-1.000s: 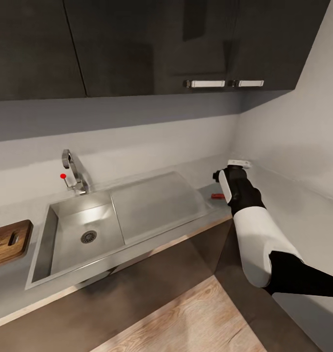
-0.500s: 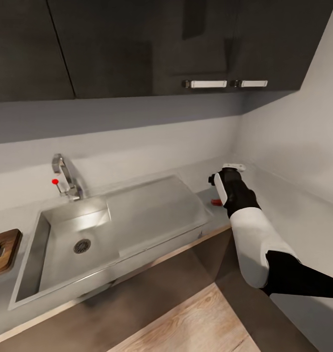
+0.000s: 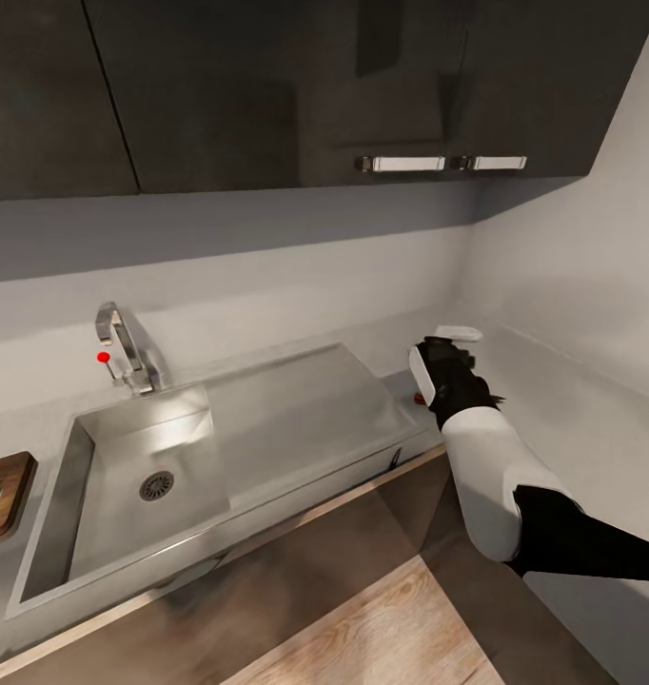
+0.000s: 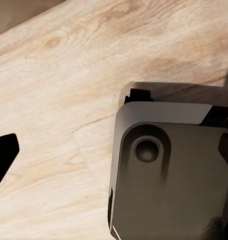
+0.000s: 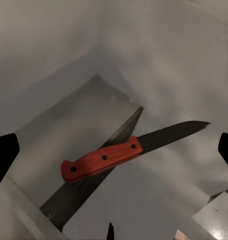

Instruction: In the kitchen, take the Vidalia onion out of the sink, dice it on the chopping board with the paring knife, put the diced onion into the bowl on the countertop, then place both the paring knife and the chopping board into the sink.

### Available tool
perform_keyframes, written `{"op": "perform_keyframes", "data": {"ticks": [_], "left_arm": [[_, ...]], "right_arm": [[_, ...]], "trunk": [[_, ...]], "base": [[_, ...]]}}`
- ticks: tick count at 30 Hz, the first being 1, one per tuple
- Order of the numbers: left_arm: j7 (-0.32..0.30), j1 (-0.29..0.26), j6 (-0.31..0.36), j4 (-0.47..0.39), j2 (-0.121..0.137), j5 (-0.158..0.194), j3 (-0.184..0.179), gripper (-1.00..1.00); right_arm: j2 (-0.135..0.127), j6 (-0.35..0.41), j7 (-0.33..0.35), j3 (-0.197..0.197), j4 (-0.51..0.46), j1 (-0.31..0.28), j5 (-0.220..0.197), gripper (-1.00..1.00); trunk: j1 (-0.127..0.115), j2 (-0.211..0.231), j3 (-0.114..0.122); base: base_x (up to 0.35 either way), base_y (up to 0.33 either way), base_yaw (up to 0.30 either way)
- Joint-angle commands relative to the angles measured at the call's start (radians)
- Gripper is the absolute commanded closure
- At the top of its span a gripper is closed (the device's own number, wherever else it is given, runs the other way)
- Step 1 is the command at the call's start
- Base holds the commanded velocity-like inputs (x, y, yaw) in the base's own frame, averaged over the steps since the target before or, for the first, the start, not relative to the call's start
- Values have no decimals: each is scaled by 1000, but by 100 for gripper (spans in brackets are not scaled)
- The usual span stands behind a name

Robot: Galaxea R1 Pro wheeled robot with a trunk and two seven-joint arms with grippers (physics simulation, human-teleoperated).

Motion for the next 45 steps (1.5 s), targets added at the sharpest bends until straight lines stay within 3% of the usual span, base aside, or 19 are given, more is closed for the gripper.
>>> {"op": "perform_keyframes", "data": {"ticks": [1, 16, 45], "left_arm": [[0, -1, -6, 4, -1, 7, -8, -100], [0, -1, -6, 4, -1, 7, -8, -100], [-2, -1, -4, 4, -11, 7, -8, -100]], "right_arm": [[1, 6, 1, -5, 0, -1, 10, -100], [1, 0, -5, -10, 16, -1, 10, -100], [1, -1, -4, -10, 56, 0, 9, -100]], "trunk": [[0, -1, -1], [0, -1, -2], [0, -1, -48]], "base": [[0, 0, 0], [0, 0, 0], [0, 0, 0]]}}
